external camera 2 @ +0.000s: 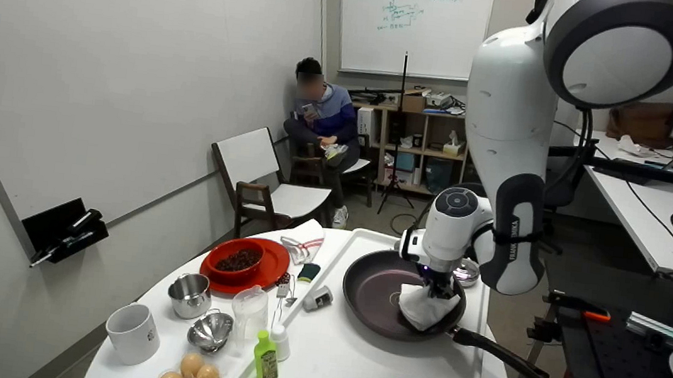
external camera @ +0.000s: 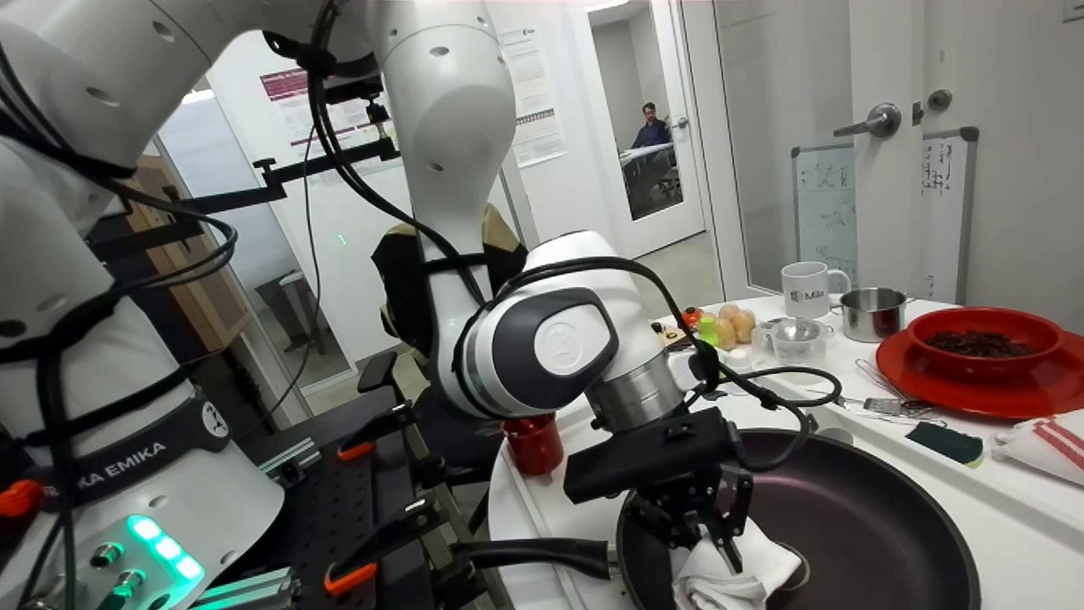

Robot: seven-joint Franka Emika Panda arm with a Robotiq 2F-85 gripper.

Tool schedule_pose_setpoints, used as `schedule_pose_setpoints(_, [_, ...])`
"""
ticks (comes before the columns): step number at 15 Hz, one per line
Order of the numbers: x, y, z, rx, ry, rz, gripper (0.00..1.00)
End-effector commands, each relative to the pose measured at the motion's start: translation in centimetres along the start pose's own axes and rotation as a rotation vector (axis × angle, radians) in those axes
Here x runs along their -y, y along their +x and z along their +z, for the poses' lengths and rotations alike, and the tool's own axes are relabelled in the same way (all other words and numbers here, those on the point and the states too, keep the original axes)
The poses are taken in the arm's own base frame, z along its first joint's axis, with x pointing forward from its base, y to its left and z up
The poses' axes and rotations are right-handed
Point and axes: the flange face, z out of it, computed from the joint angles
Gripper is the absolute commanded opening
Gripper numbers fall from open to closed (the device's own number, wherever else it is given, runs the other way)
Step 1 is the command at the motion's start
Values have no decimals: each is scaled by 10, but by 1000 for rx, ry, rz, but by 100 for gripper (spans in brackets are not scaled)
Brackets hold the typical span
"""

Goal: Use the cloth to wipe the frying pan.

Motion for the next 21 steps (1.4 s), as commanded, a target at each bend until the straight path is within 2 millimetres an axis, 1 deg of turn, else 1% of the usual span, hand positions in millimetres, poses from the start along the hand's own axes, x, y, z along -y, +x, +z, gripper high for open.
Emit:
schedule_pose_setpoints(1, [-18, -19, 5, 23, -10, 40, 8])
schedule_pose_setpoints(5, [-36, -30, 12, 25, -35, 113, 8])
schedule_pose_setpoints(10, [-64, -30, 21, 31, -68, 229, 8])
schedule_pose_setpoints(12, [-73, -29, 25, 39, -82, 259, 8])
schedule_pose_setpoints(19, [-86, -22, 40, 65, -97, 344, 8])
schedule_pose_setpoints(21, [-90, -19, 42, 68, -95, 373, 8])
